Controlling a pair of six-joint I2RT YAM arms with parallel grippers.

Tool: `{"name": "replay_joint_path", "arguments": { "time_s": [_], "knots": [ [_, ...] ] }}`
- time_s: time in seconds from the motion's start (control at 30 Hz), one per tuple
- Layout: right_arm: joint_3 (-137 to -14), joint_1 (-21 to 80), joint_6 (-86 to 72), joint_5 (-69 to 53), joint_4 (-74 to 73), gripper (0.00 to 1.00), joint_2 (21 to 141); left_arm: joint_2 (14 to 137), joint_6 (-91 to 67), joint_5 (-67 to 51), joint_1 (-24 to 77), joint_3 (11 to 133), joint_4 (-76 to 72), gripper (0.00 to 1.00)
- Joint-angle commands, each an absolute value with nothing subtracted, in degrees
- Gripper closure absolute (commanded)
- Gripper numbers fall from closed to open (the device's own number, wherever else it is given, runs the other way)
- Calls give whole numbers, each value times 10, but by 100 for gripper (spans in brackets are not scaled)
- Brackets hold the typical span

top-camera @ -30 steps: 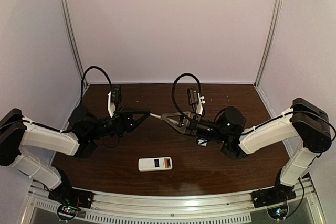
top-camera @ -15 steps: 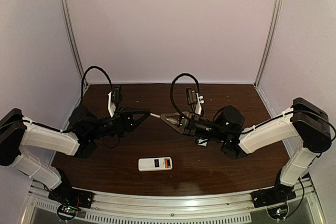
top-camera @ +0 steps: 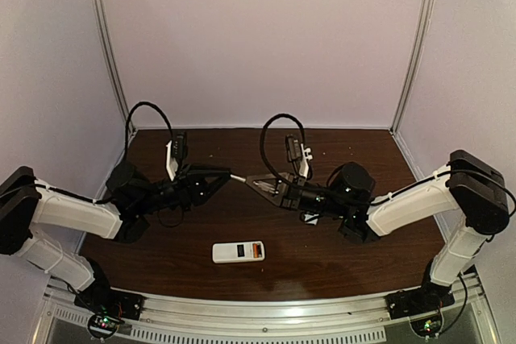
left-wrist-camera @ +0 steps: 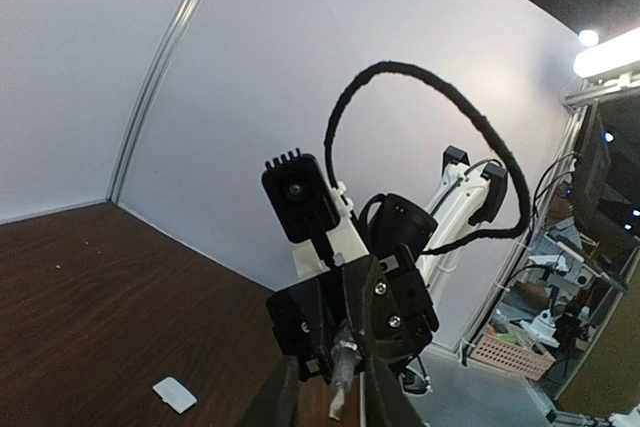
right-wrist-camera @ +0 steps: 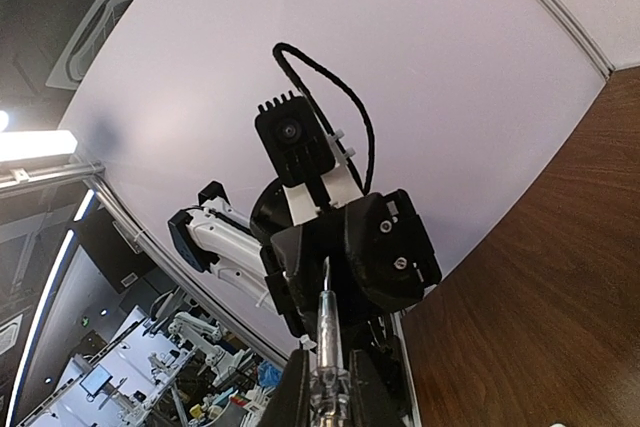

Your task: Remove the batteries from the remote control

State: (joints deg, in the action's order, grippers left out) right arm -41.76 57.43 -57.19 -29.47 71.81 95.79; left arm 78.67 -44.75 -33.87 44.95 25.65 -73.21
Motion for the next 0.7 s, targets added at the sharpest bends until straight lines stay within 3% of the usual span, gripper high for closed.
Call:
{"name": "replay_joint_path", "arguments": {
  "time_s": [0.0,0.07,0.13,0.4,0.67],
  "knots": [
    [-410,577,-561,-291,705,100,937,779,-419,-318,446,255,-711,57],
    [-400,577,-552,-286,696,100,927,761,-407,-308,446,251,-687,39],
    [-390,577,-540,-279,678,100,915,739,-389,-296,446,248,-645,29],
    [-363,577,-493,-254,604,100,864,626,-318,-230,445,217,-510,4],
    [-372,577,-379,-236,435,100,793,537,-271,-161,446,188,-400,3]
  ]
}}
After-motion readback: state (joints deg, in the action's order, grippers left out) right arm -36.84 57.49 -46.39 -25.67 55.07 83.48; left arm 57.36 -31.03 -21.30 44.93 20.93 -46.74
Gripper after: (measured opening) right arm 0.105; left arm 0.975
